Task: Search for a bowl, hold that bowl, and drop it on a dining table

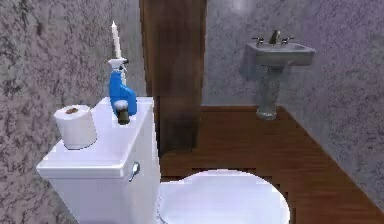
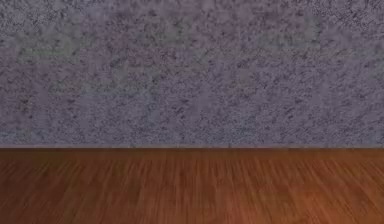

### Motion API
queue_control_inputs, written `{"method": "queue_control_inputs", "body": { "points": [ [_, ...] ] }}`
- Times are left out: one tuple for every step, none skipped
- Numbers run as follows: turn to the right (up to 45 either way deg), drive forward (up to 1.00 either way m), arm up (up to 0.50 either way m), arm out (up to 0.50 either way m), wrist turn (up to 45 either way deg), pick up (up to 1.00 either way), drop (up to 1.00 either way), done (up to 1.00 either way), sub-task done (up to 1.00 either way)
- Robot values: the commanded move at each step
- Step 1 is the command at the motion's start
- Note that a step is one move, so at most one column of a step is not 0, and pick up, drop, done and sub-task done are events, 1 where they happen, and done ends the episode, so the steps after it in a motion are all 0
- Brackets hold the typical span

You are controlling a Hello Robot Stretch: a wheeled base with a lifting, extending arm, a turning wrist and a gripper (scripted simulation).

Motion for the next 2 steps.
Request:
{"method": "queue_control_inputs", "body": {
  "points": [
    [45.0, 0.0, 0.0, 0.0, 0.0, 0.0, 0.0, 0.0, 0.0],
    [45.0, 0.0, 0.0, 0.0, 0.0, 0.0, 0.0, 0.0, 0.0]
  ]
}}
